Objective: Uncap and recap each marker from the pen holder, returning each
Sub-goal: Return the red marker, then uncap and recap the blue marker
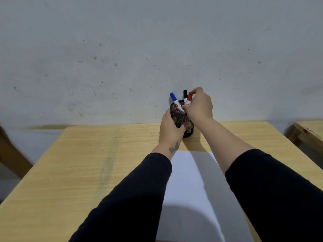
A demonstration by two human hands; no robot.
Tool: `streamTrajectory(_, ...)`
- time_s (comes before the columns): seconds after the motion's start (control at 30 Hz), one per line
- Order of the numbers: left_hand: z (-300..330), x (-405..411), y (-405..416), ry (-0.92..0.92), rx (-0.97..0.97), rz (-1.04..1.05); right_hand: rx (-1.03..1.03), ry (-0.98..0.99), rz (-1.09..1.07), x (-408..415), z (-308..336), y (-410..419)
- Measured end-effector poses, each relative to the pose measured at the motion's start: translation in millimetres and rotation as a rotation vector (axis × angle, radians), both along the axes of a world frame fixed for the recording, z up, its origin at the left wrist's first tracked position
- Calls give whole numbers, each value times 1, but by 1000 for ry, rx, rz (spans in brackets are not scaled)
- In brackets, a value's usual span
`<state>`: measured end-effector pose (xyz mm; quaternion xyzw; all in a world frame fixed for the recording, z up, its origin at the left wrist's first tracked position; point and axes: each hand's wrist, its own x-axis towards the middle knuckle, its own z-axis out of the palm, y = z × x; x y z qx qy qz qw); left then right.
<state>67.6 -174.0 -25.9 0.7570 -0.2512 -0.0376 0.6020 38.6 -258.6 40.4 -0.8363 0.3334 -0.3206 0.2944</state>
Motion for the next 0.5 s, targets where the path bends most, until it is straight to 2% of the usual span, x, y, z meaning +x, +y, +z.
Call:
streamTrajectory(0.13, -1, -3, -1, 26, -3, 24, -158, -120, 86, 4, 11, 11)
streamTrajectory(0.17, -2, -2, -1, 25, 9, 31, -213, -100, 125, 7, 12, 11)
streamTrajectory(0.27, -3, -2, -1, 40, 29, 31, -369, 119, 163, 16, 12, 12)
streamTrajectory(0.37, -3, -2, -1, 50, 35, 37, -338, 198, 137, 22, 13, 16)
streamTrajectory(0.43, -3, -3, -1, 47, 32, 37, -271, 150, 114, 25, 11, 17)
streamTrajectory(0.5, -3, -3, -1, 50, 28, 34, -108, 30, 127, 26, 9, 15)
